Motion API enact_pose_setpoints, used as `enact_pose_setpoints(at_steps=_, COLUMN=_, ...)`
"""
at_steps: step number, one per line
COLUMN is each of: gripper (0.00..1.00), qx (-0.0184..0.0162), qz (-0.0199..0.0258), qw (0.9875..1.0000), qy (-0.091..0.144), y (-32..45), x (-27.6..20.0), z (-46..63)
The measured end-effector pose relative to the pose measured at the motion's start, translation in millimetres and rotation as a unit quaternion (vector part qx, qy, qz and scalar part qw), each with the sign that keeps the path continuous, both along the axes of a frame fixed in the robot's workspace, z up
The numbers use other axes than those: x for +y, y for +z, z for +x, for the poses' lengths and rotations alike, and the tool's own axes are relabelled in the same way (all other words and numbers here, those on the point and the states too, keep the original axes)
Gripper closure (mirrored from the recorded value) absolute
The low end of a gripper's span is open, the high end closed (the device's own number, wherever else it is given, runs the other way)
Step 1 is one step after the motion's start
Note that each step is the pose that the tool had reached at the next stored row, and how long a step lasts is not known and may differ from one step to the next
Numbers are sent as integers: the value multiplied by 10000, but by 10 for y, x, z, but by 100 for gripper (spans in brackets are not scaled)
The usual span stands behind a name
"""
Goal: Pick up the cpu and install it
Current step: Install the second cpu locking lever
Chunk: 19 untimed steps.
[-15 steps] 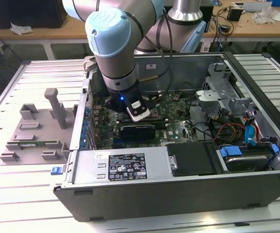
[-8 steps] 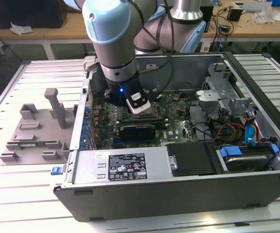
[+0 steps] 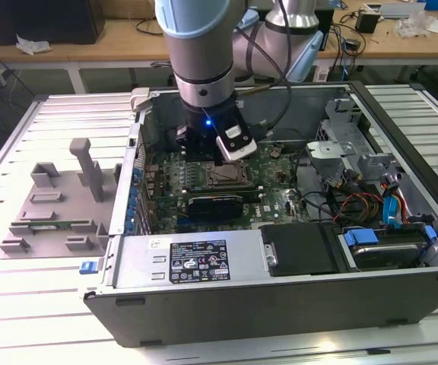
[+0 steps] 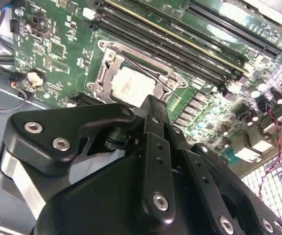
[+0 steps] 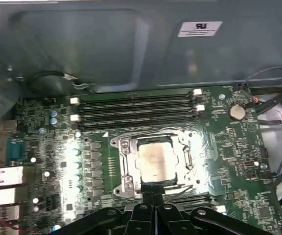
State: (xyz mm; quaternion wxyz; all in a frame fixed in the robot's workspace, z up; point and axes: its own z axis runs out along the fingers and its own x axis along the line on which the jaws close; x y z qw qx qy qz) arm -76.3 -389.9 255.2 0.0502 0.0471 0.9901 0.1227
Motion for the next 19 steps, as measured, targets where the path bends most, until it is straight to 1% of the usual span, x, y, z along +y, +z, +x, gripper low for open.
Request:
enact_pose_setpoints(at_steps=1, gripper=89, qx=3, qz=-13, qw=10000, qy=-7, y=0, x=-5, z=8)
enact_pose_setpoints(at_steps=3, gripper=89, qx=3, qz=-19, qw=10000, qy=-21, y=-6, x=-28, z=15)
enact_pose_setpoints(at_steps=6, gripper=89, qx=3, qz=-19, qw=10000, qy=-34, y=-20, x=-85, z=17)
enact_pose_setpoints(at_steps=7, gripper=89, qx=3, qz=-19, qw=10000, qy=-41, y=-32, x=-114, z=16)
enact_pose_setpoints(at_steps=8, gripper=89, qx=3, qz=-19, qw=10000, qy=-49, y=-48, x=-131, z=16)
enact_pose_setpoints(at_steps=9, gripper=89, qx=4, qz=-18, qw=10000, qy=-60, y=-69, x=-137, z=16)
enact_pose_setpoints(at_steps=10, gripper=89, qx=12, qz=-19, qw=10000, qy=-73, y=-124, x=-139, z=17)
enact_pose_setpoints(at_steps=12, gripper=89, qx=22, qz=-19, qw=10000, qy=-73, y=-177, x=-139, z=15)
enact_pose_setpoints(at_steps=13, gripper=89, qx=23, qz=-19, qw=10000, qy=-74, y=-190, x=-139, z=11)
enact_pose_setpoints(at_steps=16, gripper=89, qx=24, qz=-20, qw=10000, qy=-73, y=-192, x=-139, z=10)
enact_pose_setpoints(at_steps=17, gripper=89, qx=23, qz=-37, qw=10000, qy=-75, y=-196, x=-130, z=8)
enact_pose_setpoints(at_steps=18, gripper=89, qx=23, qz=-92, qw=9999, qy=-75, y=-202, x=-115, z=5)
enact_pose_setpoints(at_steps=19, gripper=89, qx=22, qz=-121, qw=9999, qy=-74, y=-210, x=-104, z=3)
